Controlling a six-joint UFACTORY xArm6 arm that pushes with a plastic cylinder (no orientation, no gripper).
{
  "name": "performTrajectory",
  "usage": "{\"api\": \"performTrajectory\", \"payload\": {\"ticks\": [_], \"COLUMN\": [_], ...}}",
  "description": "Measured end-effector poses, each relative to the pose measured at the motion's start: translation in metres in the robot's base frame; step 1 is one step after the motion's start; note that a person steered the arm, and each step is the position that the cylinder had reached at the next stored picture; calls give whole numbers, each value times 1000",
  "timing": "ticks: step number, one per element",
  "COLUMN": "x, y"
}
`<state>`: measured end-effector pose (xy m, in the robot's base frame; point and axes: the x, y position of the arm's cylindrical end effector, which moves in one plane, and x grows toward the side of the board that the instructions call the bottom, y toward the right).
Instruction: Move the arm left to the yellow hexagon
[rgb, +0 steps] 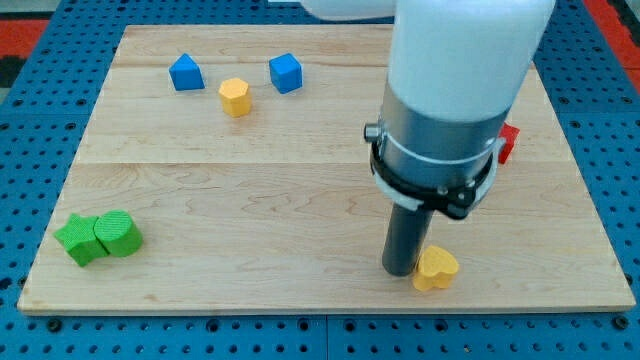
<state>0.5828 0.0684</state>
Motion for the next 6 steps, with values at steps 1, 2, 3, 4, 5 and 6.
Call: {"api": "performTrajectory", "payload": {"ticks": [1,2,3,4,5,6], "x": [18,5,-1,4,3,-25], "y": [14,44,85,78,-3,-59]}}
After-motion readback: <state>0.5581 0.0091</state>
